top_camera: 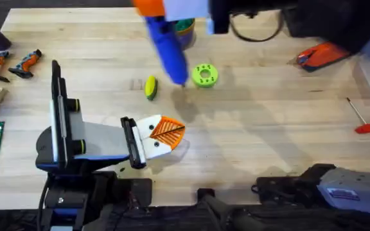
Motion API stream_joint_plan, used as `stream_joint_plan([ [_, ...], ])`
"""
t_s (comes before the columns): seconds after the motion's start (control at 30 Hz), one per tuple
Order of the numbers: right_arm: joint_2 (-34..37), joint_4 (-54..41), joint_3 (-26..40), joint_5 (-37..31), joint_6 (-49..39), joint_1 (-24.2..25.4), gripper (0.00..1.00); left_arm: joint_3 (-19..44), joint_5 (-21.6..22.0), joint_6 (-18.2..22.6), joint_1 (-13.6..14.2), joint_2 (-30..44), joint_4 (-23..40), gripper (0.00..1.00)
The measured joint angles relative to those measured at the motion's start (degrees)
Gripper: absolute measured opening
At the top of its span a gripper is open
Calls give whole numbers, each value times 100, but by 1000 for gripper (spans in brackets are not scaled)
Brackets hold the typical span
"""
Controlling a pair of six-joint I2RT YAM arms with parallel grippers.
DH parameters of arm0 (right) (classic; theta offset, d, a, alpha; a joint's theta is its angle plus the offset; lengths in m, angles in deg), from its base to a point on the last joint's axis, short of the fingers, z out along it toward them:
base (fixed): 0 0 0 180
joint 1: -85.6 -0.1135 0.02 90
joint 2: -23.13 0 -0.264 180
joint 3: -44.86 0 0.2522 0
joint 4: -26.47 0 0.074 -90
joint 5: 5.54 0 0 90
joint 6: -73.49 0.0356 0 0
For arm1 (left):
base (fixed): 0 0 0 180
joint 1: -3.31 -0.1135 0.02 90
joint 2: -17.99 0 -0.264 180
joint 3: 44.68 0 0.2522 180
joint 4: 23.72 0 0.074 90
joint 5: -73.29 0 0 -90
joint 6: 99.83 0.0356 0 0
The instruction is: Pick up the gripper from the table and insert it into the empty holder that is missing its gripper. Then pick up a screw, insert it into the mounting hole, and use the screwdriver to tighten it. Finally, clean up the table by picking up the vegetable and placing it into the bucket.
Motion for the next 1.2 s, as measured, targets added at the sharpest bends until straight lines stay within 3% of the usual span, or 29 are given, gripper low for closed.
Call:
stream_joint_plan([
  [0.13,16,-1782,473,-904,-842,493,29,0,0,0,0,0,0,7],
  [0.4,68,-3963,620,-2583,-2945,1486,29,0,0,-2,0,0,0,7],
  [0.57,370,-5058,620,-3574,-4735,1773,29,0,0,0,0,-1,0,7],
  [0.73,1093,-5173,622,-4461,-5880,1936,29,0,0,0,0,0,0,7],
  [1.07,2842,-5053,638,-5508,-7082,2016,32,0,0,0,0,0,0,7],
  [1.1,2936,-5024,638,-5574,-7122,2016,79,0,0,0,0,0,0,7],
  [1.2,3002,-4984,645,-5742,-7247,2023,496,0,0,-1,0,0,0,7],
])
